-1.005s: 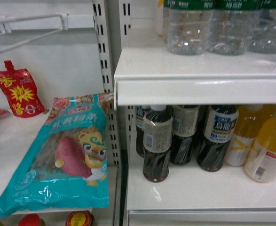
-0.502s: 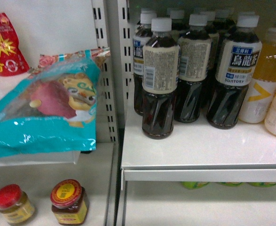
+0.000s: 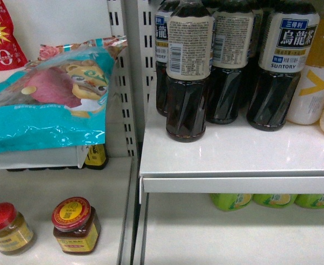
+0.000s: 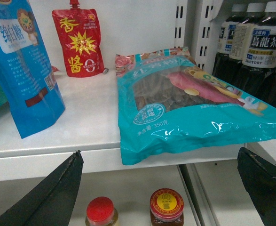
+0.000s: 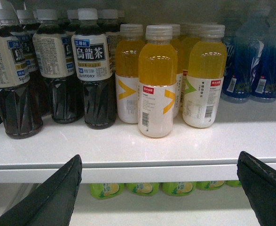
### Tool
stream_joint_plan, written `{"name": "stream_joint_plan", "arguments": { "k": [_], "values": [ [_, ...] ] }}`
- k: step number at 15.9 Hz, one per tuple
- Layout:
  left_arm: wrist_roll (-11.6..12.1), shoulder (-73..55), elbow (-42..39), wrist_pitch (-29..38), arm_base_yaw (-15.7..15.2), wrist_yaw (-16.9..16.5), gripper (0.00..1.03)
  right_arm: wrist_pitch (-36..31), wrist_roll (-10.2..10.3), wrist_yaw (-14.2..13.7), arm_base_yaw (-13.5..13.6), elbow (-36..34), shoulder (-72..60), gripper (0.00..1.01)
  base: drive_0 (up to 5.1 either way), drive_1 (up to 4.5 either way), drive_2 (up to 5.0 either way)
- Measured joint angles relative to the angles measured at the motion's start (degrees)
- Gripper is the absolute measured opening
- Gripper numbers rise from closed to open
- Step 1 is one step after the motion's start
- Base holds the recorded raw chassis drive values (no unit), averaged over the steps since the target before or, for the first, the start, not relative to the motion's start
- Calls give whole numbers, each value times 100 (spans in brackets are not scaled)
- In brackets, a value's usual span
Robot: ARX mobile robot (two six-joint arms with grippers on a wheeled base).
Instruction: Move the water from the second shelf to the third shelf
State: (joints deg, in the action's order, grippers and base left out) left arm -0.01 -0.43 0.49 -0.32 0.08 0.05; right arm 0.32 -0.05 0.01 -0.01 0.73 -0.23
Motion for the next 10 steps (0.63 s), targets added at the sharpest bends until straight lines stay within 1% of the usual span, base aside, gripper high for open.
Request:
{"name": "stream_joint_plan", "arguments": {
  "k": [10],
  "values": [
    [2, 0, 0, 0, 0, 0, 98, 0, 0, 0, 0, 0, 0, 98, 0, 0, 0]
  ]
}}
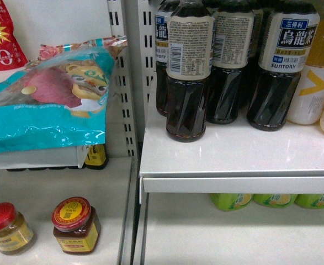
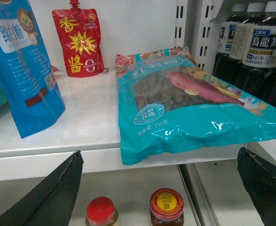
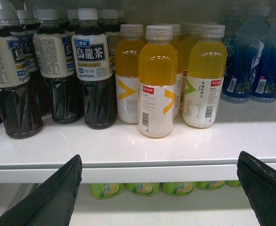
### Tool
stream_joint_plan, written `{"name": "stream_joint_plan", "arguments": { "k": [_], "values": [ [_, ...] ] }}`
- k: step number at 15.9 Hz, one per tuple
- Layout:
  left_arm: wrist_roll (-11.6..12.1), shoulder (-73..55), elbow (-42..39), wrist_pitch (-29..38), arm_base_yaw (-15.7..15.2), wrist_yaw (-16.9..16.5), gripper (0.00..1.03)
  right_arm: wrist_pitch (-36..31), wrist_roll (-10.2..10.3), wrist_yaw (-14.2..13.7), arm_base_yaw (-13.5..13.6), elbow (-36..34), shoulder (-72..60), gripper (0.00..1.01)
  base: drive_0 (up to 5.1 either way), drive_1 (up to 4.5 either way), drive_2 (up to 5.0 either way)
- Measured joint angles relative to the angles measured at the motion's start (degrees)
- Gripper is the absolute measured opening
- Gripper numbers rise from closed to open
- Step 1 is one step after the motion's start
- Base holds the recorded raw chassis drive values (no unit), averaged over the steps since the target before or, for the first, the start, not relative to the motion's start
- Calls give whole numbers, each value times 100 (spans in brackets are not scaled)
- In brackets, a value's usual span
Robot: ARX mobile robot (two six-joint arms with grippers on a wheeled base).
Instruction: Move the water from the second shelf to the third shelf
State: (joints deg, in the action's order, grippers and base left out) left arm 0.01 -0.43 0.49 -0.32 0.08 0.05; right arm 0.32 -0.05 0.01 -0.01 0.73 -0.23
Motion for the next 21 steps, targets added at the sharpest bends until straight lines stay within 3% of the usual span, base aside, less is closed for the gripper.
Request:
{"name": "stream_joint_plan", "arguments": {
  "k": [21],
  "values": [
    [0, 0, 0, 0, -2, 0, 98, 0, 2, 0, 0, 0, 0, 98, 0, 0, 0]
  ]
}}
